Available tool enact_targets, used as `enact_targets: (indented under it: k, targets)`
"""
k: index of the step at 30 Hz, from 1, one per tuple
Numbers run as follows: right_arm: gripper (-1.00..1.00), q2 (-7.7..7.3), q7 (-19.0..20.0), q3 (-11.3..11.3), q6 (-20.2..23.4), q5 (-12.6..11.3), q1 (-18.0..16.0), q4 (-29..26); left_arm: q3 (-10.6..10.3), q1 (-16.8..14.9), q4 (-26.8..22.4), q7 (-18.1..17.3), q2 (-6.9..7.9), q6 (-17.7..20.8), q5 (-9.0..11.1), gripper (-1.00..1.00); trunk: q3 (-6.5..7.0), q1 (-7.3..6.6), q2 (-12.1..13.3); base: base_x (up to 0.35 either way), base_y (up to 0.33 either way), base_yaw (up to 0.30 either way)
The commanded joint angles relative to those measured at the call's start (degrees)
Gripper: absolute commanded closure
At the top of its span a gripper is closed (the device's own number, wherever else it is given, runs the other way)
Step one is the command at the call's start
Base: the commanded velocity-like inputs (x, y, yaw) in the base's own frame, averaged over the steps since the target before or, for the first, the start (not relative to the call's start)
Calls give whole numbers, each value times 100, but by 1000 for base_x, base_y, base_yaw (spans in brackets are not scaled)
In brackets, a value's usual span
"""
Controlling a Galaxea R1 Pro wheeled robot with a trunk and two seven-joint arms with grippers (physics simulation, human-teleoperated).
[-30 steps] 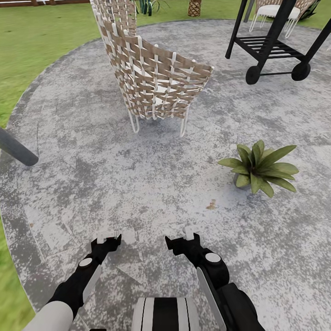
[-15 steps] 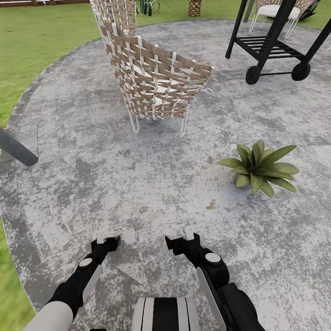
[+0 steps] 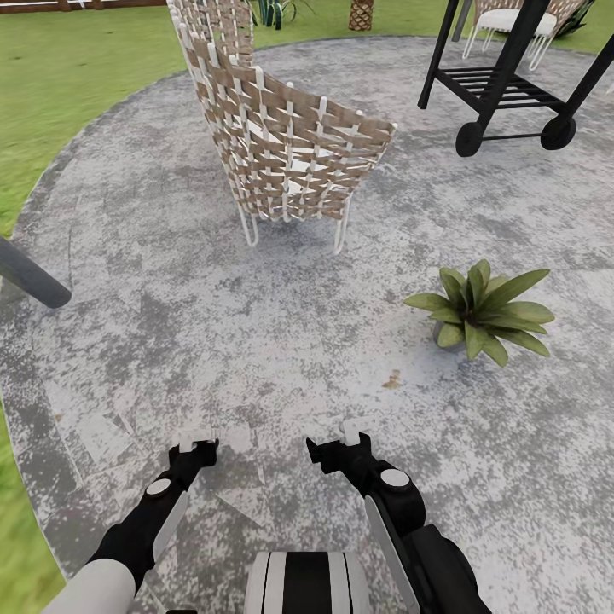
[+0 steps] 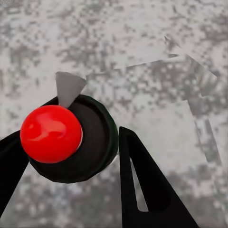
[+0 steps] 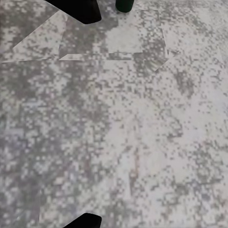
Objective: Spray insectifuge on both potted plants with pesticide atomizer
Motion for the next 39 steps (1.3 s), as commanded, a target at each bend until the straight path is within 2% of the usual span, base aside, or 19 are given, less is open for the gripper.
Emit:
enact_targets:
  k: [1, 11, 39]
  targets:
    - [-100, 1, 9, -3, 28, -17, -2, -6, -7, 0, 5, 2, 2, -16, 58, 100, -3, -1, -1, 0, 0, 0]
    - [-100, 1, 9, -3, 28, -17, -2, -7, 0, -1, 5, 2, 8, -16, 58, 100, -3, -1, -1, 0, 0, 0]
    - [-100, -5, 9, -2, 38, -25, 11, 23, 5, -1, 5, -49, 16, 56, 72, 100, 617, -73, 36, 0, 0, 0]
